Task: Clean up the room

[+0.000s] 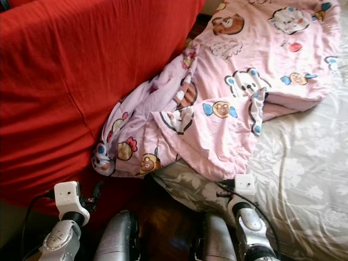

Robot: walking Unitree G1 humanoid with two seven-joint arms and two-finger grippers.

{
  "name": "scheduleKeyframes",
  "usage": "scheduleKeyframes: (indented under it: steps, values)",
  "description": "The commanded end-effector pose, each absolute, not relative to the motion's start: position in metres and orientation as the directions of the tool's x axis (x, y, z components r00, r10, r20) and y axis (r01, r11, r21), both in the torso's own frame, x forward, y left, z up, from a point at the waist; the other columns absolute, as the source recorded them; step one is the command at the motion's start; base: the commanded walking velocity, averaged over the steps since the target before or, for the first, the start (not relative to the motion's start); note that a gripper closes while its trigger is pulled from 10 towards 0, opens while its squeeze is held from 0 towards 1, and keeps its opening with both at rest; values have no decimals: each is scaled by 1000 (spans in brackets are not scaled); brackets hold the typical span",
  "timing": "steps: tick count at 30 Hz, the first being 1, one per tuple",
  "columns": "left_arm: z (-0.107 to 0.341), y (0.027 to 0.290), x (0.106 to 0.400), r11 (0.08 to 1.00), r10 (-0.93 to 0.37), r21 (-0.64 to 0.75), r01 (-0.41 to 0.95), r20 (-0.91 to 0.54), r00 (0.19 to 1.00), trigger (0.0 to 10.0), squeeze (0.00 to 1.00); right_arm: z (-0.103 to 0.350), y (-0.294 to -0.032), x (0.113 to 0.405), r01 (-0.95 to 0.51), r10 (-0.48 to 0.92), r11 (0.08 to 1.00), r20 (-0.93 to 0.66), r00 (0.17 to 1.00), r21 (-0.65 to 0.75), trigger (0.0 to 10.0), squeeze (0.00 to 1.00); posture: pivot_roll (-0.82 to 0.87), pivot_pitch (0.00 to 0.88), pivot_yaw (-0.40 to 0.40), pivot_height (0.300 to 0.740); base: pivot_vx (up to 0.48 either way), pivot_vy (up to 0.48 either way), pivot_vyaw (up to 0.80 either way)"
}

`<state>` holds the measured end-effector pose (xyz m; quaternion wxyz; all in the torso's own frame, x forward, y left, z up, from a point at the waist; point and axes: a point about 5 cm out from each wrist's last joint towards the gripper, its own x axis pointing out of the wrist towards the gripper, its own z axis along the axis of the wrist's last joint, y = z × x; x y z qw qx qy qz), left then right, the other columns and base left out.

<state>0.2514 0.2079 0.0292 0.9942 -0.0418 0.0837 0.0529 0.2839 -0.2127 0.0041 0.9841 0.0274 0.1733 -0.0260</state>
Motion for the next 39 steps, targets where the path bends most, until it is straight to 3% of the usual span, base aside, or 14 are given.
scheduleKeyframes:
  steps: [1, 12, 14, 15, 19, 32, 39]
  values:
    - [16, 212, 243, 989, 119, -65, -136, -221, 968, 10000, 0, -6, -215, 272, 88, -58, 994, -366, 929, 65, 0, 0, -38, 154, 21, 619, 0, 0, 0]
    - [-8, 215, 231, 984, 141, -65, -168, -297, 944, 10000, 0, -9, -215, 259, 86, -51, 992, -324, 945, 95, 0, 0, -52, 126, 9, 619, 0, 0, 0]
    - [-12, 215, 228, 983, 141, -65, -170, -316, 938, 10000, 0, -9, -216, 257, 91, -55, 991, -311, 949, 102, 2314, 0, -56, 119, 10, 619, 0, 0, 0]
    - [-15, 215, 226, 983, 140, -66, -171, -329, 934, 10000, 0, -9, -218, 256, 104, -67, 989, -308, 949, 106, 10000, 0, -56, 111, 10, 619, 0, 0, 0]
    - [-27, 214, 220, 980, 138, -83, -183, -382, 914, 10000, 0, -8, -225, 250, 143, -108, 983, -274, 956, 112, 10000, 0, -60, 95, 11, 619, 0, 0, 0]
    - [-54, 193, 208, 983, 49, -121, -137, -550, 834, 10000, 0, -3, -213, 257, 69, -35, 990, -251, 967, 127, 10000, 0, -59, 92, 14, 699, 0, 0, 0]
    - [-65, 194, 196, 976, 99, -97, -197, -607, 788, 10000, 0, -1, -216, 259, 115, -80, 984, -235, 969, 139, 10000, 0, -56, 99, 11, 739, 0, 0, 0]
